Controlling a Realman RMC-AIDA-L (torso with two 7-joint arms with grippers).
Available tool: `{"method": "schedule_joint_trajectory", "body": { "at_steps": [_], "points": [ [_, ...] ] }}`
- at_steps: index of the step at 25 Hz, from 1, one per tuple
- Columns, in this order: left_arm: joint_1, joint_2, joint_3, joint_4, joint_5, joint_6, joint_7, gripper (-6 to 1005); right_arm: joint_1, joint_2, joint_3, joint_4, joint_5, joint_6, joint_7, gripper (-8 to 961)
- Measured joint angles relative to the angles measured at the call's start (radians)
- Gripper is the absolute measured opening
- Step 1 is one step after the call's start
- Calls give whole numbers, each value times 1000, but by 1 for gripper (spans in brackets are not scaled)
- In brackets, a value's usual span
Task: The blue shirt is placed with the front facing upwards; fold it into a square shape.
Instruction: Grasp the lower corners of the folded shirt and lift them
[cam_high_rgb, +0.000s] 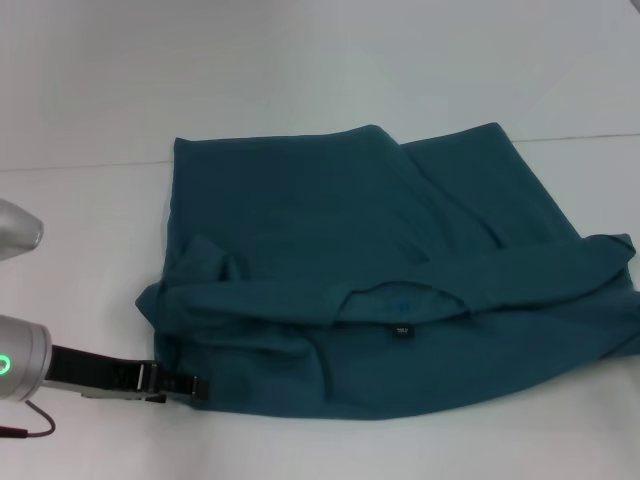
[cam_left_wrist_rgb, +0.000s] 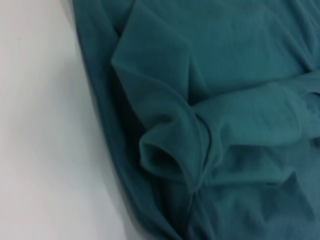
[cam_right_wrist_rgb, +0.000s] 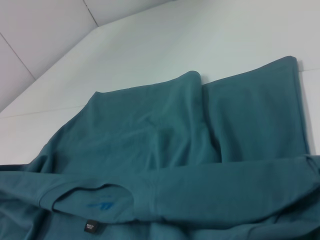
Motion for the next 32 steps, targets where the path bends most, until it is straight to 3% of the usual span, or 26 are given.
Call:
{"method": "schedule_joint_trajectory", "body": {
  "at_steps": [20, 32],
  "points": [
    [-8, -3, 29, -7, 22, -53, 1, 641, 2, 0, 4, 0, 0, -1, 1, 32],
    [-21, -1, 45, -7, 50, -75, -2, 379, 7, 0, 13, 0, 2, -6, 2, 32]
  ]
}}
